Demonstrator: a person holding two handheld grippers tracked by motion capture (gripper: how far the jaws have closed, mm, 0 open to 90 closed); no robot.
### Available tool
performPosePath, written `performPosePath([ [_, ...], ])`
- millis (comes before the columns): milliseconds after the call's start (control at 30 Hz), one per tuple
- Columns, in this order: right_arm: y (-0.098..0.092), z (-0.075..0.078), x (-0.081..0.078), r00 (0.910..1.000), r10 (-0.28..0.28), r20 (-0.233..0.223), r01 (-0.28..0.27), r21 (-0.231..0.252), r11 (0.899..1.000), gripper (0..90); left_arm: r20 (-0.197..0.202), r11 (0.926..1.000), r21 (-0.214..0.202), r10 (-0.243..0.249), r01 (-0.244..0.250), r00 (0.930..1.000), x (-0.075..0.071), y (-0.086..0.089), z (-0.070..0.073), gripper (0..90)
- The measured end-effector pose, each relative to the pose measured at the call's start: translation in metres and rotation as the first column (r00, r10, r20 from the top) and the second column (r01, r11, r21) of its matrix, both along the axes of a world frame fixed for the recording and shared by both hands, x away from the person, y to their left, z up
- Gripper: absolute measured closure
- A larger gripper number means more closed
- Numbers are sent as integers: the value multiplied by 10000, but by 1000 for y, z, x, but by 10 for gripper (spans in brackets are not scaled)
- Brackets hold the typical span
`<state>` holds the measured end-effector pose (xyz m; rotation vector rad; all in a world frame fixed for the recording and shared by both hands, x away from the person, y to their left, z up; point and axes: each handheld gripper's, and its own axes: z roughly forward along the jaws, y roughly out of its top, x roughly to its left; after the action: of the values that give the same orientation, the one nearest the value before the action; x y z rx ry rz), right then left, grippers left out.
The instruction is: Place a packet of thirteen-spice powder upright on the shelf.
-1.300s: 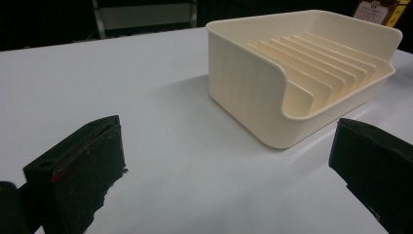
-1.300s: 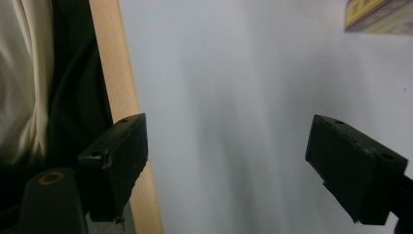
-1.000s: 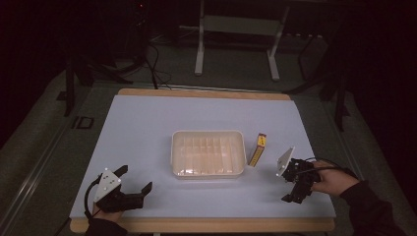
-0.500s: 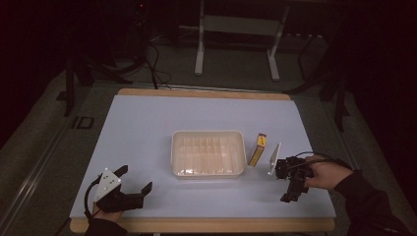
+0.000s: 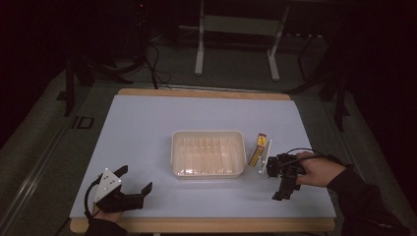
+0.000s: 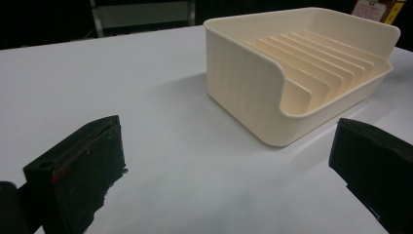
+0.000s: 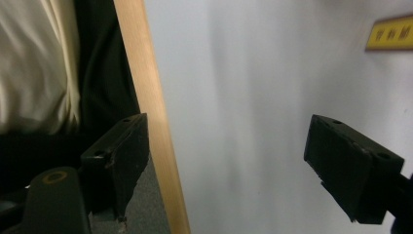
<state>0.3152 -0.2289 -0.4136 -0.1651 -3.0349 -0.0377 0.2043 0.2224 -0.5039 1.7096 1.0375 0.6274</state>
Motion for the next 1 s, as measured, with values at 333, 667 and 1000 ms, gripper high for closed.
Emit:
performPosePath([
  [333,10,18,0,9995,310,85,-313,374,9988,167,1,10000,38,33,-33,10000,0,0,0,0],
  [667,18,45,12,9980,178,613,-237,974,9950,165,34,10000,67,-15,15,10000,0,0,0,0],
  [1000,13,67,38,9894,-326,1413,127,1394,9902,144,30,10000,28,-38,38,10000,0,0,0,0],
])
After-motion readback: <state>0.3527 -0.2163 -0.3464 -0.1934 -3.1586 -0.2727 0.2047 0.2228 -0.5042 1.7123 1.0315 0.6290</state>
